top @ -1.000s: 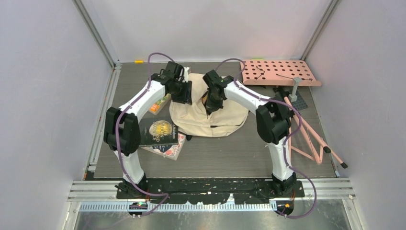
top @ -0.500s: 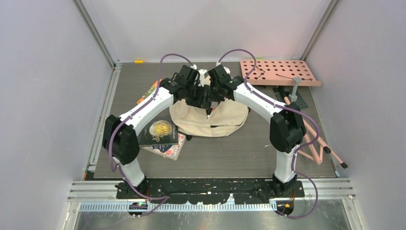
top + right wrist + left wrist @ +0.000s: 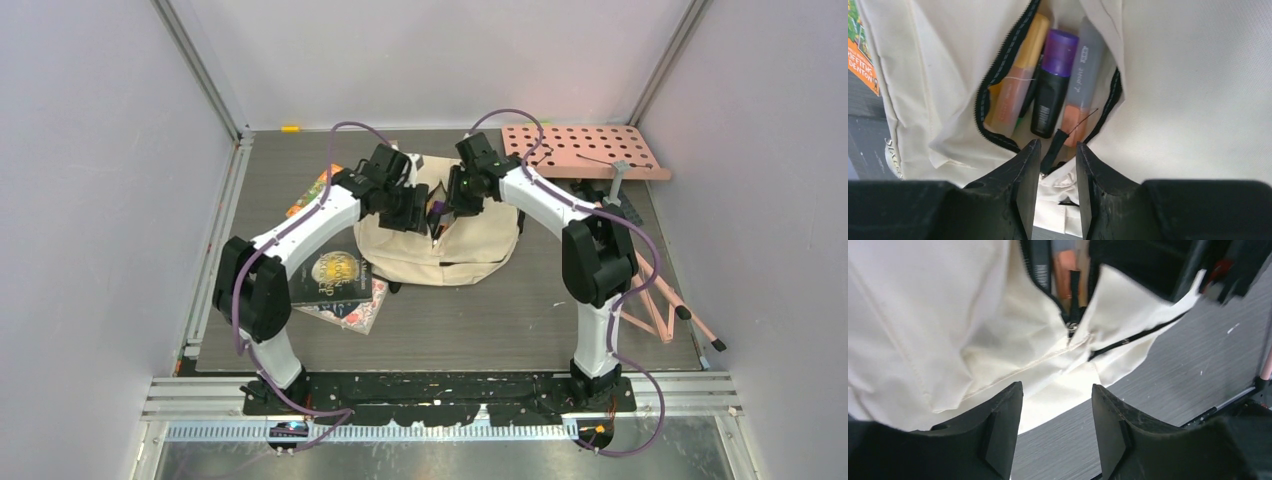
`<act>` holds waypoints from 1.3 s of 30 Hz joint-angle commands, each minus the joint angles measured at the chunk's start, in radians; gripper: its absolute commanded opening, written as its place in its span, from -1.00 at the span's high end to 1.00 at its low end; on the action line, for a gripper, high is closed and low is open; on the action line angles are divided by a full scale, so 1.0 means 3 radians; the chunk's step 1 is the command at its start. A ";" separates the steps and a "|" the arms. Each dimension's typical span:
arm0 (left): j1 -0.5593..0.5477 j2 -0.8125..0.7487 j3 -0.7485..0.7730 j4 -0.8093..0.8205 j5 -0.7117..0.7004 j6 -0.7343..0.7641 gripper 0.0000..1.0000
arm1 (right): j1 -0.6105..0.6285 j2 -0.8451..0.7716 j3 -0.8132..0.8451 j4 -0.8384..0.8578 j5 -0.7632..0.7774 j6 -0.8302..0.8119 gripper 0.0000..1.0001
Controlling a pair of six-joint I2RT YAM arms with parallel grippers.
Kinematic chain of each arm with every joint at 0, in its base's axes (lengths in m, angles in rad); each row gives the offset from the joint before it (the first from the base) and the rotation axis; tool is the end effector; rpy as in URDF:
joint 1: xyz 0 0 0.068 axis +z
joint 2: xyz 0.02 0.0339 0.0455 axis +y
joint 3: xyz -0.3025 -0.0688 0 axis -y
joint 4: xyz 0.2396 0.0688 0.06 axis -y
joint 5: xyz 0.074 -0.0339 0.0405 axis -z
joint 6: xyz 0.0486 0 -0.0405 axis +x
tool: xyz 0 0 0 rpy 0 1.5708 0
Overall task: Pack the student bag
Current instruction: Zip the student bag at the center of the board.
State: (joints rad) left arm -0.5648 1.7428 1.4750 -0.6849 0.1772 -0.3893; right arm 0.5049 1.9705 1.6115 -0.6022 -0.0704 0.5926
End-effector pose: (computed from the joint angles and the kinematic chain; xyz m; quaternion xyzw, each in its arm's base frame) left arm 0.3243 -0.2156 0.3067 0.1100 0.9429 -0.2140 0.2304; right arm 0.3950 0.2222 0.2637 0.0312 0.9529 0.1851 0.2384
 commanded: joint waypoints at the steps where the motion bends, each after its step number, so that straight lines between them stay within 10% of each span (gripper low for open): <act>1: 0.0154 -0.0276 -0.0134 0.0091 0.0071 0.0007 -0.11 | -0.0195 0.0186 0.0248 -0.0024 -0.0604 -0.0304 0.22; 39: 0.0154 -0.0495 -0.0372 0.0044 -0.0243 0.0060 -0.06 | -0.0247 0.0838 0.0712 -0.0562 -0.1847 -0.1495 0.12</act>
State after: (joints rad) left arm -0.5171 1.6333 1.3682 -0.6800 0.1307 -0.3817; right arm 0.4183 2.2654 1.8584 -0.7361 -0.5777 0.1730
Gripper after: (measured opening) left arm 0.534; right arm 0.443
